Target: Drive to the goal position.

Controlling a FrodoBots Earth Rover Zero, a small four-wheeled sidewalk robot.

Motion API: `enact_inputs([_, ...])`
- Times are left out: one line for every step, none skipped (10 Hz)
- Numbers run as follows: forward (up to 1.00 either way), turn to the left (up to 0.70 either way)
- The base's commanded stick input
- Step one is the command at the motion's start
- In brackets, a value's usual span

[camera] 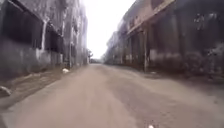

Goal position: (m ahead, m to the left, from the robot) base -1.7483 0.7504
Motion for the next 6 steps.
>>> enact_inputs([1.0,0.27])
enact_inputs([1.0,0.0])
enact_inputs([1.0,0.0])
enact_inputs([1.0,0.0])
enact_inputs([1.0,0.0])
enact_inputs([1.0,0.0])
